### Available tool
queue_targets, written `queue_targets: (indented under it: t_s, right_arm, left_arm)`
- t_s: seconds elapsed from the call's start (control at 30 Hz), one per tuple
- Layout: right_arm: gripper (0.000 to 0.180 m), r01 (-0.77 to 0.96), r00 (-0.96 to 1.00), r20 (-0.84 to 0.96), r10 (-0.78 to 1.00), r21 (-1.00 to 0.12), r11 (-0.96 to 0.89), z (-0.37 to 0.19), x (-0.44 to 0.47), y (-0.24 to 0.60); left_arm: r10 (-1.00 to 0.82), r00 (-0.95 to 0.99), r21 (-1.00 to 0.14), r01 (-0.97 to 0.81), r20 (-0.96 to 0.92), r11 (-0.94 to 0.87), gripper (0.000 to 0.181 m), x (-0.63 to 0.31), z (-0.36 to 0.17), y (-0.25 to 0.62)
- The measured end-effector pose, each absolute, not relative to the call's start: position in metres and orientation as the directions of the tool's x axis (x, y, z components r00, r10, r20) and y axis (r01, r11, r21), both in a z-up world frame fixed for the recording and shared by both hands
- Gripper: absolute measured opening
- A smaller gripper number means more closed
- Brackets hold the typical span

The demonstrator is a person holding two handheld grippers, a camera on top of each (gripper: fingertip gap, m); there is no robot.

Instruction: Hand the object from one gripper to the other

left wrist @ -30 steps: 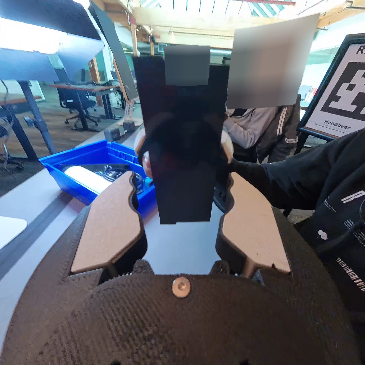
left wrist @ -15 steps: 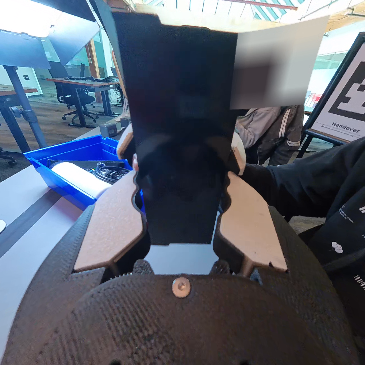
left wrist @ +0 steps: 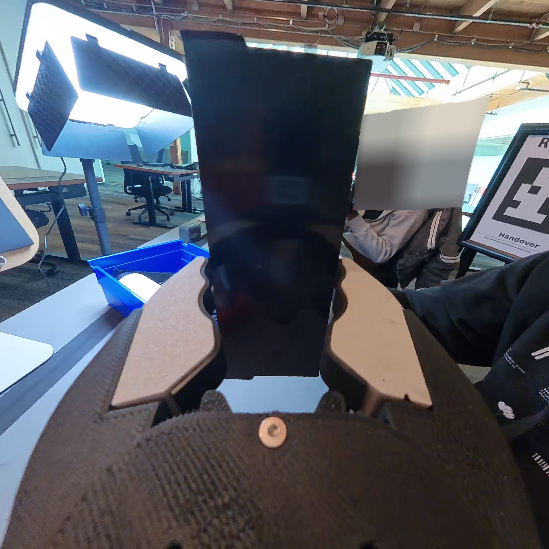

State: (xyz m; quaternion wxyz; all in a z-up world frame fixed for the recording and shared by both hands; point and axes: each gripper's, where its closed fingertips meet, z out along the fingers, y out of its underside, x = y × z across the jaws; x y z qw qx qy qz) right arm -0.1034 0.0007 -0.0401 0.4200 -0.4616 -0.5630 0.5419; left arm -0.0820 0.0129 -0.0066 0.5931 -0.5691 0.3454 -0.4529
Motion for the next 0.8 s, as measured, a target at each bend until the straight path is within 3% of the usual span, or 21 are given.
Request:
queue_targets:
  t_s: [0.33,0.43,0.8]
  right_arm:
    - [0.083,0.046,-0.245,-0.033,0.969,-0.999,-0.023,-0.04,-0.102,-0.001]
    - [0.083,-0.002,-0.248,-0.042,0.968,-0.999,-0.044,-0.027,-0.094,0.002]
    - [0.083,-0.046,-0.225,-0.018,0.974,-0.999,-0.029,-0.017,-0.088,0.005]
  left_arm:
    - [-0.935,0.336,-0.991,0.111,0.109,-0.076,0.08,-0.067,-0.014,0.009]
    - [-0.95,0.289,-0.992,0.081,0.121,-0.102,0.092,-0.07,-0.015,0.004]
    - [-0.948,0.295,-0.993,0.011,0.117,-0.119,0.082,-0.052,-0.045,0.012]
